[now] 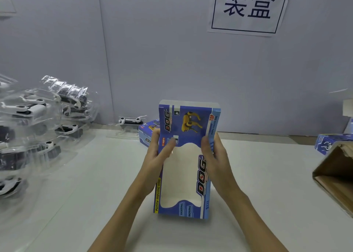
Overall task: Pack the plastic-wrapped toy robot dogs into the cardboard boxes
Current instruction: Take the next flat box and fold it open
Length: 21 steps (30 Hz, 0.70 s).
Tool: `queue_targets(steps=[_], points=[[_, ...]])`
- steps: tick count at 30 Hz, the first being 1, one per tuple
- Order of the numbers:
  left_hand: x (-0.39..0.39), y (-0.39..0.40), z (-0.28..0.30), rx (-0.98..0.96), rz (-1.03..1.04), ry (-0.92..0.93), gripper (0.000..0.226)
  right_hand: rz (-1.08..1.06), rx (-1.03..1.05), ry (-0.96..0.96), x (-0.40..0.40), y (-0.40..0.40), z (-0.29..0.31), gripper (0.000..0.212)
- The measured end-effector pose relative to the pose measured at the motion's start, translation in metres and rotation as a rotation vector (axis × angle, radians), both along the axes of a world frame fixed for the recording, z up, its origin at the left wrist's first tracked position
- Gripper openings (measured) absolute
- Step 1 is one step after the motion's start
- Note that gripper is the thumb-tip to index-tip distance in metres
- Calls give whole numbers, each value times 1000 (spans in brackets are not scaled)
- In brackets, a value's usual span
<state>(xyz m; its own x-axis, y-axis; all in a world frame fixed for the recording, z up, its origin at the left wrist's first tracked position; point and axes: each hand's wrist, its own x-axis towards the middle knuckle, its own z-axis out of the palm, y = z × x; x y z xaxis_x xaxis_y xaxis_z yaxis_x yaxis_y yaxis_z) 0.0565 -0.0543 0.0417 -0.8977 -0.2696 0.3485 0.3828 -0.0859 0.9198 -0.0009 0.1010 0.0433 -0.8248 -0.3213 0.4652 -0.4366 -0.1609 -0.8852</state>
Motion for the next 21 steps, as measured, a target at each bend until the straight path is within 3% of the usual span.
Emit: queue_targets(steps=[2,7,10,14,21], points=[[0,1,4,63,4,58,37,-45,-20,39,3,-1,3,61],[3,3,10,81,48,117,35,59,-183,-52,3,0,5,34],[5,2,13,108,90,209,42,86,-269,-71,4,1,9,53],[6,4,14,51,84,257,45,-5,-234,113,9,-2,13,52],[5,2,12,-77,171,272,39,-71,-158,203,11,1,11,56]])
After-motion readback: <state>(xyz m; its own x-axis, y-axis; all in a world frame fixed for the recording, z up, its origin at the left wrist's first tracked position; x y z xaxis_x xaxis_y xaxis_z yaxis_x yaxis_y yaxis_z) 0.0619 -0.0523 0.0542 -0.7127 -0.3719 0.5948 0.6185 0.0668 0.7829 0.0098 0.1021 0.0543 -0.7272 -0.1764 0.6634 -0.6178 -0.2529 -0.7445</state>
